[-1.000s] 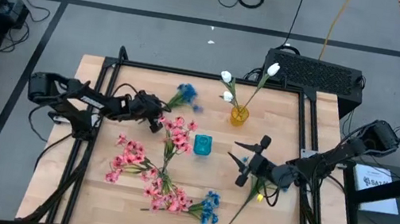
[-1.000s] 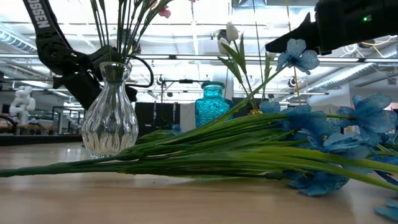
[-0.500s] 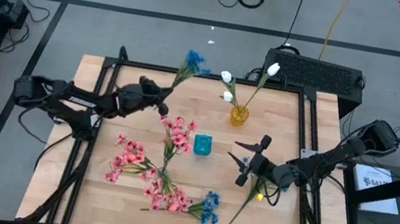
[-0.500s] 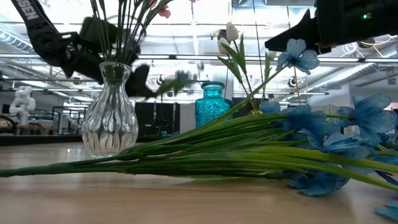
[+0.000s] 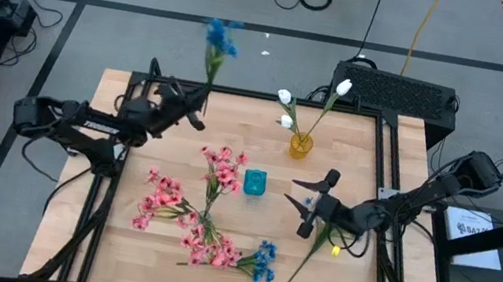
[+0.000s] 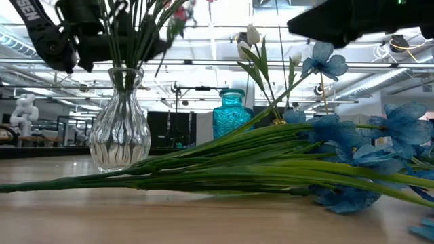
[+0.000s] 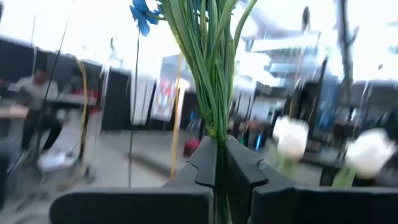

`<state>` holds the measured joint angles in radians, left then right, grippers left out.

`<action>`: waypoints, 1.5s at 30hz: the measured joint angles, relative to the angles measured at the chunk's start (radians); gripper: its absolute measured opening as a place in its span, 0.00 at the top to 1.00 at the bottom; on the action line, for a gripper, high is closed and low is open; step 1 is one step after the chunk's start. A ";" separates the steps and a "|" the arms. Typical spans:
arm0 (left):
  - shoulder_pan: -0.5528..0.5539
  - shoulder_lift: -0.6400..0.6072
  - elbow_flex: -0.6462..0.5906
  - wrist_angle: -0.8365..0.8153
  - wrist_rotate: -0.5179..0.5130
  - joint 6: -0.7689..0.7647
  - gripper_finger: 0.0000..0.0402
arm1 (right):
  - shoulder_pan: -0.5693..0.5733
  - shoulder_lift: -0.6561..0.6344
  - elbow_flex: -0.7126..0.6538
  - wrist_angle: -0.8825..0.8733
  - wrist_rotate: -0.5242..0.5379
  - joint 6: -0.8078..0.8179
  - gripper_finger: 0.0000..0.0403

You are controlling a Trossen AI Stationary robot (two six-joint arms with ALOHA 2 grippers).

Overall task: Sort flowers into vase by color
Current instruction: Put the top blue flowers into the blue vase

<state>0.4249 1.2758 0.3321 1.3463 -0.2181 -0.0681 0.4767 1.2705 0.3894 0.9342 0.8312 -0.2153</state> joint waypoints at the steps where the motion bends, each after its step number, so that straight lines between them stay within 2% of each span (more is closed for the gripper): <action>1: 0.007 0.000 0.000 0.038 0.014 0.000 0.97 | 0.000 0.000 0.001 0.031 -0.014 -0.018 0.54; 4: 0.026 0.000 0.000 0.153 0.059 -0.001 0.97 | -0.003 0.000 0.029 0.099 -0.032 -0.096 0.54; 7: 0.043 -0.007 0.006 0.228 0.108 -0.004 0.96 | -0.014 -0.017 0.082 0.088 -0.032 -0.163 0.54; 12: 0.054 -0.021 0.043 0.226 0.155 -0.005 0.95 | -0.066 -0.055 0.229 -0.075 -0.055 -0.258 0.54; 16: 0.055 -0.020 0.099 0.224 0.215 -0.041 0.95 | -0.139 -0.081 0.400 -0.294 -0.097 -0.355 0.54; 21: 0.077 -0.021 0.224 0.226 0.370 -0.136 0.95 | -0.279 -0.104 0.640 -0.631 -0.282 -0.431 0.54; 25: 0.104 -0.021 0.336 0.206 0.475 -0.219 0.95 | -0.445 -0.107 0.823 -0.855 -0.539 -0.379 0.54; 29: 0.112 -0.021 0.425 0.165 0.559 -0.267 0.95 | -0.620 -0.076 0.893 -0.781 -0.875 -0.167 0.54; 32: 0.105 -0.021 0.476 0.117 0.607 -0.267 0.95 | -0.676 -0.015 0.897 -0.670 -1.012 -0.021 0.54; 40: 0.034 0.003 0.546 0.094 0.637 -0.260 0.94 | -0.669 0.187 0.926 -0.496 -1.048 0.056 0.54; 45: -0.015 0.021 0.571 0.068 0.641 -0.229 0.94 | -0.666 0.300 1.038 -0.550 -1.047 0.076 0.54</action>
<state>0.4100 1.2967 0.9035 1.4140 0.4232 -0.2975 -0.1890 1.5701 1.4275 0.3842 -0.2161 -0.1392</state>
